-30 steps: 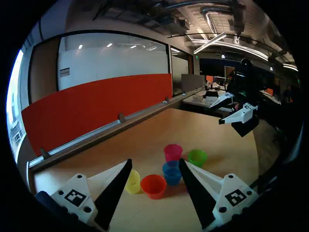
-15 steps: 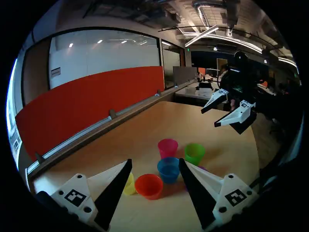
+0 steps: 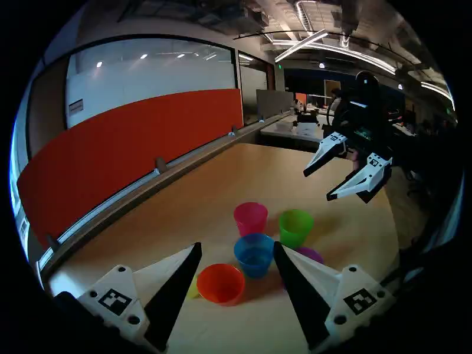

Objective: Pour water

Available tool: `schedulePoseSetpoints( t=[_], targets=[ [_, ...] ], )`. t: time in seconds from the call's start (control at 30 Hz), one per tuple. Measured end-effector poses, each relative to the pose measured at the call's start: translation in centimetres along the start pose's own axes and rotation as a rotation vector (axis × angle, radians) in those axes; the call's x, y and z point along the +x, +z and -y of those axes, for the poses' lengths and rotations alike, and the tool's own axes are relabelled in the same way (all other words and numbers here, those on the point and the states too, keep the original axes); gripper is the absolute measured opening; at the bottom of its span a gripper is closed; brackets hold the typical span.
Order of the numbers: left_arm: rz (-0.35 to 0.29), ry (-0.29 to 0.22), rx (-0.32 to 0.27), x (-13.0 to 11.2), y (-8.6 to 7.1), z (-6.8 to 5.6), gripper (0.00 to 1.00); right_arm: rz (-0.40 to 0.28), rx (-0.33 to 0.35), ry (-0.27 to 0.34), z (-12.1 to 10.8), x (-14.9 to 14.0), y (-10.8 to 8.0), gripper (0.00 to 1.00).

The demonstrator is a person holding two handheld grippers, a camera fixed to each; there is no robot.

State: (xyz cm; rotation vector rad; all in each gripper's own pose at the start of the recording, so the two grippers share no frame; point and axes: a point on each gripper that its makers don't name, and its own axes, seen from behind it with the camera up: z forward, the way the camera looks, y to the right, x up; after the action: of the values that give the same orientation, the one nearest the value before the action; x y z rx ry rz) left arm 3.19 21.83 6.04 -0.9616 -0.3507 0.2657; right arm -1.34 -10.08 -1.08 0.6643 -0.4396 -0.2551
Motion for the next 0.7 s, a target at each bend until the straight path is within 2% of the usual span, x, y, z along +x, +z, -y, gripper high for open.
schedulePoseSetpoints(
  t=[0.2,0.7],
  targets=[
    [0.029,0.012,-0.027,-0.9,1.2,-0.5,0.89,0.018,0.003,-0.017,0.1,-1.1,0.8,1.00],
    [0.108,0.051,-0.069,-3.4,3.9,-1.3,0.90,0.046,0.023,-0.007,0.2,-3.2,2.4,1.00]
  ],
)
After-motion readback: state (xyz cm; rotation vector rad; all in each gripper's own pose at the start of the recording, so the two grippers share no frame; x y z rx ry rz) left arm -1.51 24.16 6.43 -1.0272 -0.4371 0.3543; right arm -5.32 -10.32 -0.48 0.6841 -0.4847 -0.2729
